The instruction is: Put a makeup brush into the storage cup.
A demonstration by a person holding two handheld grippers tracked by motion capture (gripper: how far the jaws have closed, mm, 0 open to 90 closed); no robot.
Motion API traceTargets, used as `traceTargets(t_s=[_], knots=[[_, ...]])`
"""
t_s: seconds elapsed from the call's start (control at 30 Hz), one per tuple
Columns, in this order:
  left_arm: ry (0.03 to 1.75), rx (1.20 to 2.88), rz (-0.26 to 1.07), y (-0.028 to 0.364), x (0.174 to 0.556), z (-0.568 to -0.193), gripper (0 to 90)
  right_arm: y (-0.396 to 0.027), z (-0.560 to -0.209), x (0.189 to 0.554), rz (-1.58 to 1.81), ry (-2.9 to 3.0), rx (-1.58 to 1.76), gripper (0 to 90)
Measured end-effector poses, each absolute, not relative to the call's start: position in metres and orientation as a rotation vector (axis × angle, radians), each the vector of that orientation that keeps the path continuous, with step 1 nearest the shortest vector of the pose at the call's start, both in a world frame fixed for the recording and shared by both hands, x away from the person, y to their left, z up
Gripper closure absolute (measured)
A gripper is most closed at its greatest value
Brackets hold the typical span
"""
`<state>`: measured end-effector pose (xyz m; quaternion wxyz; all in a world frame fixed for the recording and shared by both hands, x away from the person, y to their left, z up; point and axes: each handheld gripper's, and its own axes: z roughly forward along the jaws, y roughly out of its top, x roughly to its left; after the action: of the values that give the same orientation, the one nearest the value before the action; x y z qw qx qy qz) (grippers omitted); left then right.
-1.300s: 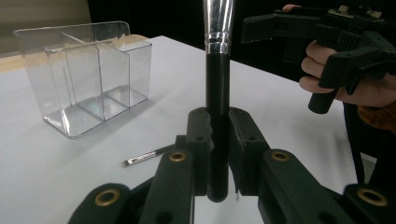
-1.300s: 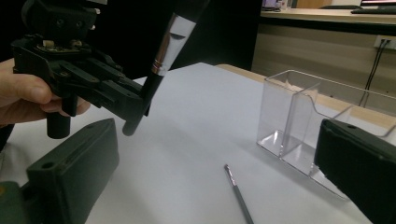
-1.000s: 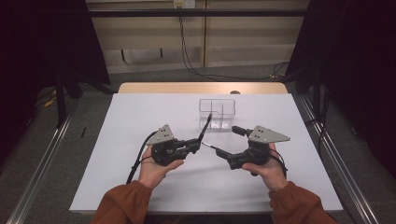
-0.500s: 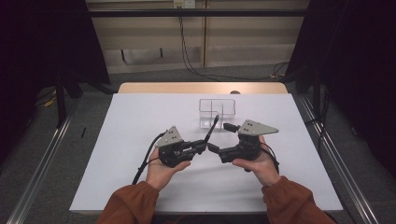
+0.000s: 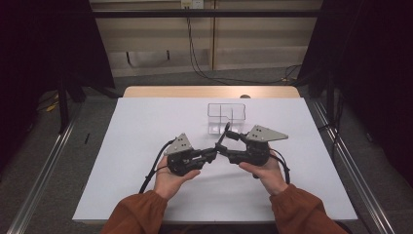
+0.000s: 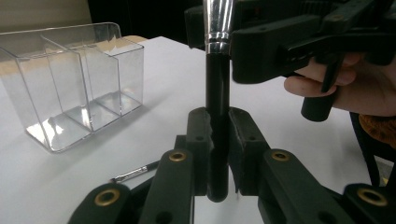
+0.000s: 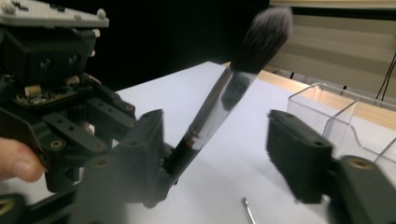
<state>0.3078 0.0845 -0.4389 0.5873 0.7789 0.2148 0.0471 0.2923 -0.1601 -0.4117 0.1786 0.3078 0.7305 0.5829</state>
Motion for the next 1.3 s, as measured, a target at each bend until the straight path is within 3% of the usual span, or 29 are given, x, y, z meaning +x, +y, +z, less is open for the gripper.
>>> traceTargets(t_s=[0.17,0.43,0.97,1.17,1.3], knots=[[0.498,1.83,0.095,0.0841,0.3085,-0.4423,79.6,-0.1589,-0.4128,0.292,1.668,2.066,0.834,64.1],[0.493,1.847,0.099,0.0821,0.3082,-0.4448,79.6,-0.1553,-0.414,0.2912,1.699,2.086,0.832,72.8],[0.47,1.834,0.087,0.0839,0.3085,-0.4458,74.8,-0.1578,-0.4104,0.2904,1.795,2.108,0.799,78.6],[0.475,1.829,0.087,0.082,0.3076,-0.4474,69.1,-0.16,-0.4094,0.291,1.794,2.105,0.805,78.7],[0.491,1.821,0.1,0.0848,0.3083,-0.4463,60.0,-0.1642,-0.4048,0.2912,1.794,2.088,0.813,78.7]])
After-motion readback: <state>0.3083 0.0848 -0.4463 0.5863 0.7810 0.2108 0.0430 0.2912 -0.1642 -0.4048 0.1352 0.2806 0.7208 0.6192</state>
